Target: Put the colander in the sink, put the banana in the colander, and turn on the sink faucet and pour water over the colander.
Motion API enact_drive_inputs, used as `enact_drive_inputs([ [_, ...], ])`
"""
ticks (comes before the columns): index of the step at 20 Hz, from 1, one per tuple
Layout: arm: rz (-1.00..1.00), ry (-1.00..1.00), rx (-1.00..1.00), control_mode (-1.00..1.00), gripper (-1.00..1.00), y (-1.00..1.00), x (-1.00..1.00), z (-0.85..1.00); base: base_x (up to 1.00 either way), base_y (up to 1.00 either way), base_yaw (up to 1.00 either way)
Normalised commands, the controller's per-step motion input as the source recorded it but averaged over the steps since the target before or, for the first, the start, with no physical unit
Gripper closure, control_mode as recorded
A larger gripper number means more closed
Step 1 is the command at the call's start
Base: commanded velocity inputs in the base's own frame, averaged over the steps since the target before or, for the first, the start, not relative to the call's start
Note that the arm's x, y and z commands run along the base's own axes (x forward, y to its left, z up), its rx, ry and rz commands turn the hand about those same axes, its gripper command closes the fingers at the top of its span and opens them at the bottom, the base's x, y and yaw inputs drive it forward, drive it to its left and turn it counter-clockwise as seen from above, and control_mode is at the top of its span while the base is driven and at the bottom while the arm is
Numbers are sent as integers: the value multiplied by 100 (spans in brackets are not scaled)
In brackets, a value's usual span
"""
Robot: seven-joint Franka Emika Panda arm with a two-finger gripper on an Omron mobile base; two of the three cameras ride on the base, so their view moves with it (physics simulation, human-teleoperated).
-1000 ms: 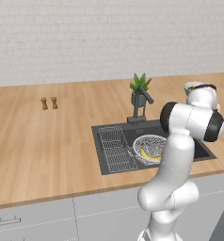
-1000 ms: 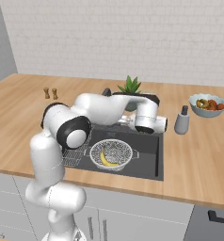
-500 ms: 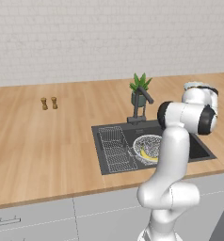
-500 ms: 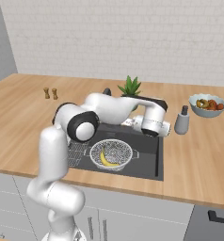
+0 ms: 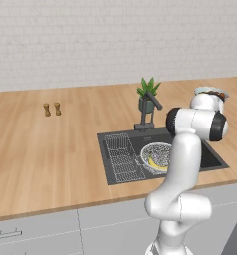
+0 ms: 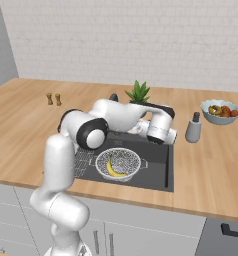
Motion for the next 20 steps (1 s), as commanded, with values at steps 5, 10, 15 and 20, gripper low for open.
enact_drive_inputs([
  [5,-4,0,0,-100,-100,0,29,0,0,0,0],
  [10,-4,0,0,-100,-100,1,30,-11,0,0,0],
  [15,-3,0,0,-100,-100,7,19,-24,0,0,0],
  [20,-2,0,-1,-100,-100,8,8,-25,0,0,0],
])
